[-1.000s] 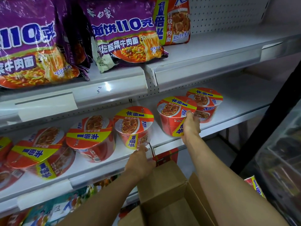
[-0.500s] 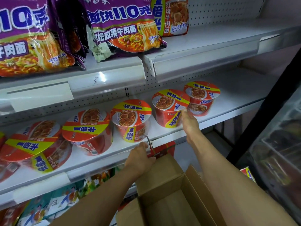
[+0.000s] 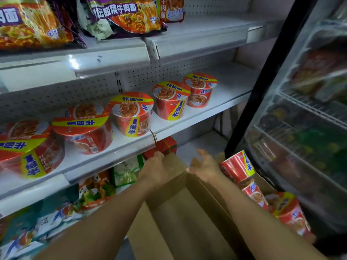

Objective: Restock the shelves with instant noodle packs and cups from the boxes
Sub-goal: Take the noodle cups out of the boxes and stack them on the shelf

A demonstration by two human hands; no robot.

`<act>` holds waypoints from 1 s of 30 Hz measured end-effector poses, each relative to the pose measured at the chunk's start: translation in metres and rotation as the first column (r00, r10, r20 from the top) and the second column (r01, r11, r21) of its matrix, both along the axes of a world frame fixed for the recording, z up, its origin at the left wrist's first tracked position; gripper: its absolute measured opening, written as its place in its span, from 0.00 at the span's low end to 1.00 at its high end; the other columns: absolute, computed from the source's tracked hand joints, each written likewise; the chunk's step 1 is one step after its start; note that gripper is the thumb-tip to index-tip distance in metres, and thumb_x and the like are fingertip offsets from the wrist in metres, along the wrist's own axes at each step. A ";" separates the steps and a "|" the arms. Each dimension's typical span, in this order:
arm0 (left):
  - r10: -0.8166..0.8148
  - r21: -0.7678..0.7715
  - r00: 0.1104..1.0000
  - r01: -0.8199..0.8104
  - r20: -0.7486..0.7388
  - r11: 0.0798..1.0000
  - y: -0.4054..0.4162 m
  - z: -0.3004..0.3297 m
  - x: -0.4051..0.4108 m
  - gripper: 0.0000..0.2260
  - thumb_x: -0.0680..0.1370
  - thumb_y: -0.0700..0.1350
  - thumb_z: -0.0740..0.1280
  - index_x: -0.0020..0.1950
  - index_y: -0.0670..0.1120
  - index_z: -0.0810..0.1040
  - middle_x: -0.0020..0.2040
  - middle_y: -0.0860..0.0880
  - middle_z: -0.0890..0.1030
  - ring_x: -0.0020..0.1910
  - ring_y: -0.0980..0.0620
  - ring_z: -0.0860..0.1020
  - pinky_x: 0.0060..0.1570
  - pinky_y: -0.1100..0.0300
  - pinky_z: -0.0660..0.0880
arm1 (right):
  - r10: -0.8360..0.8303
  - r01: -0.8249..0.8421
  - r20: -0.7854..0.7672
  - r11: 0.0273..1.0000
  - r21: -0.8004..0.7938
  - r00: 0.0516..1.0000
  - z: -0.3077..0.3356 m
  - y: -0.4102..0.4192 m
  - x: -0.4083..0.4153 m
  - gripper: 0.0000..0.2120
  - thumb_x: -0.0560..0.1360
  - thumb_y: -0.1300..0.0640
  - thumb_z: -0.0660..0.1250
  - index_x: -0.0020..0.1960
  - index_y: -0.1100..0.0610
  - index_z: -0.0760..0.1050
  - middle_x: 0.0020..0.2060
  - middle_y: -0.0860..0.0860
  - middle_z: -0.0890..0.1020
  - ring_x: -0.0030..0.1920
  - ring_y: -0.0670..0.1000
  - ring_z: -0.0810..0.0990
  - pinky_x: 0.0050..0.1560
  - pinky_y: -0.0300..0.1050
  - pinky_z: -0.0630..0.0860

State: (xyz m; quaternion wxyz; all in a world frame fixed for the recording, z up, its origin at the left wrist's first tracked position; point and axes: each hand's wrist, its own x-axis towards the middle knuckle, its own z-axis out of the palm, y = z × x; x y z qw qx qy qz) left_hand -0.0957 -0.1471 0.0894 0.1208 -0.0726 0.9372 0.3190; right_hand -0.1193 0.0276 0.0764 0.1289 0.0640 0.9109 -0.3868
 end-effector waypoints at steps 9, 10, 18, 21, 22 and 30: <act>-0.123 0.085 0.989 0.116 0.081 0.990 0.029 -0.015 0.059 0.27 0.77 0.50 0.68 0.73 0.45 0.64 0.69 0.45 0.71 0.66 0.45 0.71 0.61 0.57 0.70 | -0.185 0.184 0.036 0.983 0.017 0.982 -0.003 0.046 0.117 0.27 0.70 0.59 0.75 0.66 0.56 0.70 0.59 0.52 0.78 0.54 0.49 0.75 0.52 0.39 0.71; -0.136 0.095 0.986 0.127 0.095 0.987 0.034 -0.016 0.064 0.26 0.77 0.49 0.68 0.73 0.45 0.65 0.69 0.46 0.72 0.66 0.45 0.72 0.60 0.57 0.69 | -0.205 0.204 0.040 0.978 0.040 0.978 -0.002 0.053 0.126 0.27 0.70 0.59 0.74 0.67 0.55 0.69 0.60 0.53 0.77 0.55 0.49 0.75 0.51 0.39 0.70; -0.203 0.191 0.966 0.171 0.159 0.966 0.090 -0.039 0.079 0.26 0.74 0.49 0.71 0.70 0.49 0.67 0.67 0.47 0.74 0.65 0.46 0.73 0.63 0.47 0.72 | -0.403 0.397 0.045 0.911 0.111 0.914 -0.003 0.115 0.177 0.34 0.69 0.55 0.75 0.70 0.57 0.65 0.60 0.53 0.76 0.55 0.51 0.75 0.52 0.40 0.71; -0.257 0.189 0.950 0.223 0.179 0.956 0.117 -0.042 0.080 0.27 0.74 0.50 0.71 0.70 0.49 0.66 0.66 0.45 0.75 0.65 0.45 0.73 0.64 0.48 0.71 | -0.446 0.439 0.075 0.893 0.097 0.892 -0.008 0.143 0.185 0.29 0.71 0.59 0.73 0.69 0.57 0.66 0.56 0.53 0.76 0.50 0.48 0.72 0.50 0.39 0.70; -0.269 0.174 0.944 0.238 0.188 0.956 0.127 -0.044 0.079 0.27 0.74 0.50 0.71 0.70 0.49 0.66 0.66 0.45 0.75 0.65 0.45 0.74 0.64 0.48 0.71 | -0.459 0.452 0.089 0.888 0.087 0.884 -0.009 0.151 0.186 0.29 0.72 0.60 0.73 0.70 0.57 0.65 0.58 0.54 0.75 0.51 0.48 0.72 0.51 0.39 0.69; -0.241 0.216 0.937 0.189 0.252 0.958 0.206 -0.064 0.064 0.26 0.77 0.47 0.68 0.73 0.46 0.63 0.69 0.44 0.72 0.67 0.44 0.71 0.64 0.50 0.71 | -0.482 0.482 0.137 0.876 0.033 0.866 -0.047 0.222 0.159 0.30 0.72 0.58 0.74 0.69 0.60 0.65 0.58 0.53 0.75 0.62 0.54 0.74 0.56 0.42 0.68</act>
